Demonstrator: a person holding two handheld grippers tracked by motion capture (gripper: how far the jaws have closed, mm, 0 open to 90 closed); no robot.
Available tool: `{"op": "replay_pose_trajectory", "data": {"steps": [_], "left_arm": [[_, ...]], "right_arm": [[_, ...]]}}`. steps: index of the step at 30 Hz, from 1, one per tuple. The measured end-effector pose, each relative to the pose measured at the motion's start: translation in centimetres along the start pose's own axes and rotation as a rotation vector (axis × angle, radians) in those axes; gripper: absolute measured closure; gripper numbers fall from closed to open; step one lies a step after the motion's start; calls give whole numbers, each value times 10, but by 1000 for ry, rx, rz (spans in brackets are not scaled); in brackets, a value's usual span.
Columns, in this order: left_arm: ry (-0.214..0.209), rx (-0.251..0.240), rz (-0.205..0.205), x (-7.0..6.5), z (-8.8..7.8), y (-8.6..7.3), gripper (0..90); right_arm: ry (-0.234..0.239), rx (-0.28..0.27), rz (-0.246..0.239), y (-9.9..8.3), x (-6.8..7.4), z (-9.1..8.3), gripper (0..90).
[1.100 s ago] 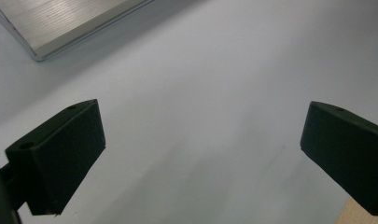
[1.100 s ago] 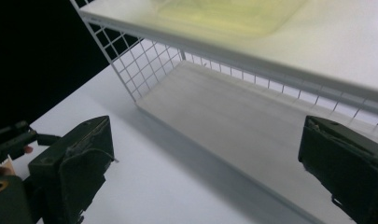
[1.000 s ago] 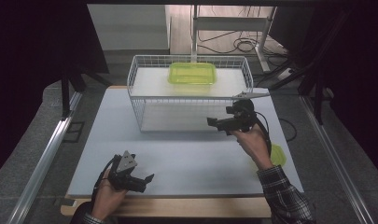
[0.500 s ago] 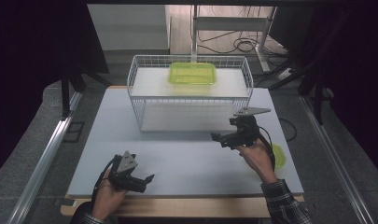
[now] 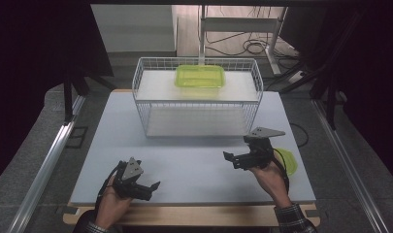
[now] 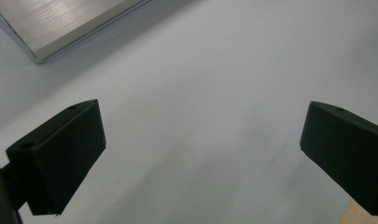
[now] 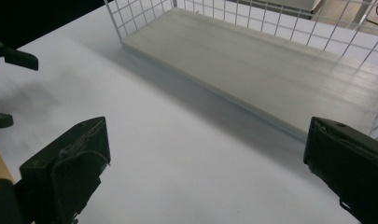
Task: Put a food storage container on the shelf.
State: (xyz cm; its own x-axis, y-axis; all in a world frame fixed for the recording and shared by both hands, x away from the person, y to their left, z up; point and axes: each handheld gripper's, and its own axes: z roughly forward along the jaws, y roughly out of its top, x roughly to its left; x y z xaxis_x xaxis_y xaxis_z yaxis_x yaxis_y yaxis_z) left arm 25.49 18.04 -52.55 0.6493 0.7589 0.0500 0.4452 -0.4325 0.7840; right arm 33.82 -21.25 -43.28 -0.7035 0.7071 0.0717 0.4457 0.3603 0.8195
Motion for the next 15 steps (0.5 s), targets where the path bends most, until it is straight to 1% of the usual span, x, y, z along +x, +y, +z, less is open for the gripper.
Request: {"op": "replay_pose_trajectory", "data": {"steps": [1, 2, 5, 6, 10, 13, 15], "left_arm": [[0, 0, 1, 0, 0, 0, 0], [0, 0, 3, 0, 0, 0, 0], [0, 1, 12, 0, 0, 0, 0], [2, 7, 20, 0, -1, 0, 0], [3, 18, 28, -1, 1, 0, 0], [6, 26, 35, -1, 2, 0, 0], [8, 25, 38, -2, 2, 0, 0]], "right_arm": [[-2, 3, -1, -1, 0, 0, 5], [-9, -4, 8, -4, 1, -1, 5], [-8, -8, 12, -8, 2, -1, 4], [-12, -5, 8, -10, 3, -2, 3], [-32, 10, -14, -21, 10, 0, 3], [-8, 22, -14, -30, 13, 3, 3], [-10, 29, -21, -36, 15, 5, 3]]}}
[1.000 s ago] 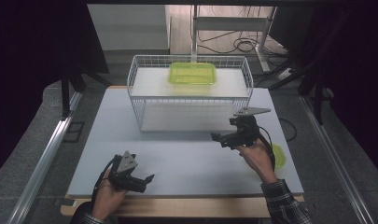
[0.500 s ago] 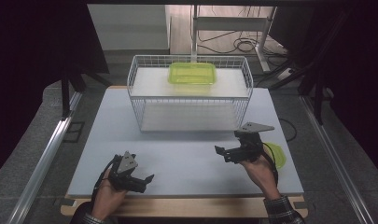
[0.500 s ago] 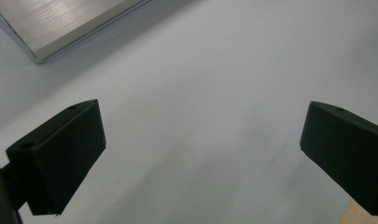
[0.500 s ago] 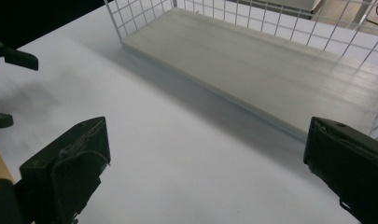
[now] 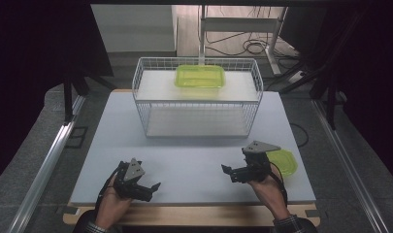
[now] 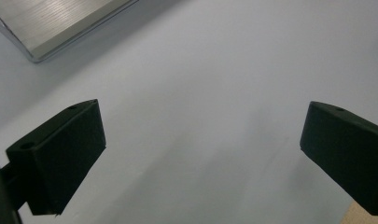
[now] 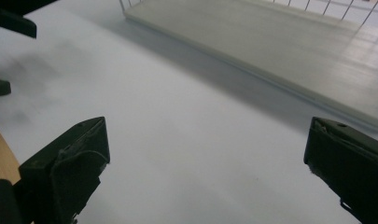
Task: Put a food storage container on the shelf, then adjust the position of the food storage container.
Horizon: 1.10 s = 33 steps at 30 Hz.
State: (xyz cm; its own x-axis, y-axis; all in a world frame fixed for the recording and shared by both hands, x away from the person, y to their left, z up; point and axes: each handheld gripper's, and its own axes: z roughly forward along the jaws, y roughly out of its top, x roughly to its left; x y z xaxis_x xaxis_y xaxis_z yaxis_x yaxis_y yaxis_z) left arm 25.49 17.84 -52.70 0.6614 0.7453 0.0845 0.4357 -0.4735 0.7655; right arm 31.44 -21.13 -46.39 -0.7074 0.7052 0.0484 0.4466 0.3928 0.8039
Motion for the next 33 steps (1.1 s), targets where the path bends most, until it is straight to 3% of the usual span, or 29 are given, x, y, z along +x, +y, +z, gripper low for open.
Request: {"op": "replay_pose_trajectory", "data": {"steps": [13, 21, 27, 30, 33], "left_arm": [[9, 8, 13, 0, 0, 0, 0], [10, 10, 16, -1, 1, 0, 0], [14, 13, 19, -2, 2, 0, 0], [14, 14, 20, -2, 2, 0, 0], [14, 14, 20, -2, 2, 0, 0]], "right_arm": [[-3, 78, -25, -25, 4, 16, 3], [-21, 83, -21, -23, 4, 15, 0], [-17, 72, 18, -15, 0, 7, 0], [-35, 57, 32, -11, -5, 0, 59], [-52, 50, 55, -8, -12, -8, 189]]}}
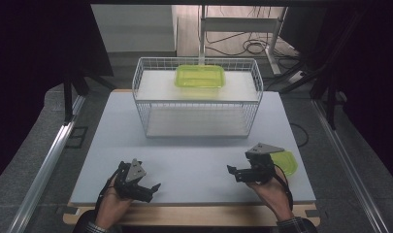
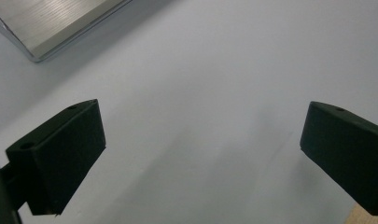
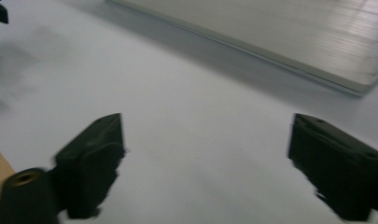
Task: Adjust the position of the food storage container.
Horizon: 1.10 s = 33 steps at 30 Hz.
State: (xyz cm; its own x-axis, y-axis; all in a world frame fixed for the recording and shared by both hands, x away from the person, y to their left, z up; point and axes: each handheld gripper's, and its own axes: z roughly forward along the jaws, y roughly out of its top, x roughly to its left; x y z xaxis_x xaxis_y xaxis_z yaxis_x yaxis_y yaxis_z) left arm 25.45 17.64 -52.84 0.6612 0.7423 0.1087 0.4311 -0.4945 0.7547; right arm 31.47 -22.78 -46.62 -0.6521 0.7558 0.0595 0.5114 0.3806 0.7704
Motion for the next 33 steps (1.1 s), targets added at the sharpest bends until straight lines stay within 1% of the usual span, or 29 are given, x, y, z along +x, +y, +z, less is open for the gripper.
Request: {"op": "replay_pose_trajectory", "data": {"steps": [4, 6, 7, 8, 9, 10, 11, 12, 13, 15, 16, 18, 19, 20, 21, 22, 25, 26, 27, 30, 33], "left_arm": [[0, 1, 1, 0, 0, 0, 0], [0, 2, 1, 0, 0, 0, 0], [0, 2, 0, 0, 0, 0, 0], [0, 4, 2, 0, 0, 0, 0], [0, 5, 3, 0, 0, 0, 0], [-1, 6, 1, 0, 0, 0, 0], [-2, 6, 1, 0, 0, 0, 0], [-2, 7, 1, 0, 1, 0, 0], [-2, 8, 2, 0, 1, 0, 0], [-2, 11, 3, -1, 1, 0, 0], [-1, 12, 6, -1, 1, 0, 0], [0, 13, 7, -1, 1, 0, 0], [-1, 13, 7, -1, 1, 0, 0], [-1, 14, 5, -1, 1, 0, 0], [-1, 14, 5, -1, 1, 0, 0], [-1, 14, 6, -1, 1, 0, 0], [-1, 15, 7, -1, 1, 0, 0], [-1, 15, 7, -1, 1, 0, 0], [-1, 15, 7, -1, 1, 0, 0], [1, 16, 9, -1, 1, 0, 0], [2, 17, 10, -1, 1, 0, 0]], "right_arm": [[-30, -23, 41, 1, -12, -12, 424], [-45, -25, 51, 1, -18, -17, 533], [-73, -24, 52, 0, -25, -22, 627], [-73, -24, 52, 0, -25, -22, 627], [-84, -25, 56, 0, -29, -25, 672], [-106, -30, 62, -2, -38, -31, 758], [-115, -35, 67, -3, -42, -33, 798], [-115, -35, 67, -3, -42, -33, 798], [-121, -35, 75, -4, -47, -36, 829], [-154, -34, 94, -7, -57, -42, 882], [-168, -34, 102, -9, -62, -44, 890], [-214, -27, 113, -13, -71, -50, 894], [-230, -26, 123, -15, -75, -52, 894], [-262, -25, 143, -19, -83, -57, 894], [-278, -22, 151, -21, -86, -59, 895], [-278, -22, 151, -21, -86, -59, 895], [-322, -24, 170, -27, -96, -66, 894], [-344, -27, 181, -30, -101, -71, 894], [-344, -27, 181, -30, -101, -71, 894], [-371, -27, 203, -36, -108, -77, 894], [-397, -14, 216, -42, -114, -80, 894]]}}
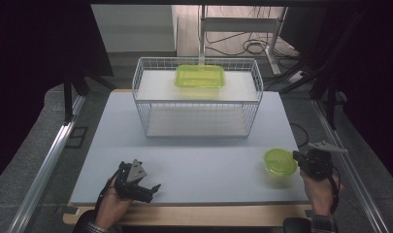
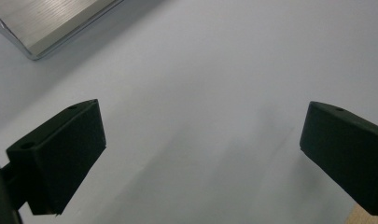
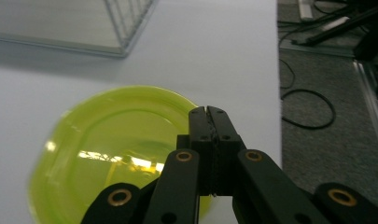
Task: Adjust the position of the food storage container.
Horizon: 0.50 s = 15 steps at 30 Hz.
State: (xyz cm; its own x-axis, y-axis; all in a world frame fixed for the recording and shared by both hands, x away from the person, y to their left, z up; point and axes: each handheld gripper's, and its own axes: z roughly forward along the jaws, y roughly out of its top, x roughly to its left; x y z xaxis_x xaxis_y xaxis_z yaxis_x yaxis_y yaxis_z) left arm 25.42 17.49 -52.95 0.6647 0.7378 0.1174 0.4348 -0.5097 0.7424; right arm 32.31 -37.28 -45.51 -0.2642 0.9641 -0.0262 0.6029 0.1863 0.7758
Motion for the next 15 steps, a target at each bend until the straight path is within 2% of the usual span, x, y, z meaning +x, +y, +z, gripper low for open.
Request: {"op": "replay_pose_trajectory", "data": {"steps": [3, 6, 12, 15], "left_arm": [[1, 2, 1, 0, 0, 0, 0], [1, 5, 4, 0, 0, 0, 0], [2, 6, 7, 0, 0, 0, 0], [2, 7, 8, 0, 0, 0, 0]], "right_arm": [[-25, 22, 4, -5, -7, 2, 894], [-24, 38, 13, -7, -10, 4, 893], [-32, 77, 16, -10, -10, 8, 893], [-16, 81, 23, -11, -7, 9, 893]]}}
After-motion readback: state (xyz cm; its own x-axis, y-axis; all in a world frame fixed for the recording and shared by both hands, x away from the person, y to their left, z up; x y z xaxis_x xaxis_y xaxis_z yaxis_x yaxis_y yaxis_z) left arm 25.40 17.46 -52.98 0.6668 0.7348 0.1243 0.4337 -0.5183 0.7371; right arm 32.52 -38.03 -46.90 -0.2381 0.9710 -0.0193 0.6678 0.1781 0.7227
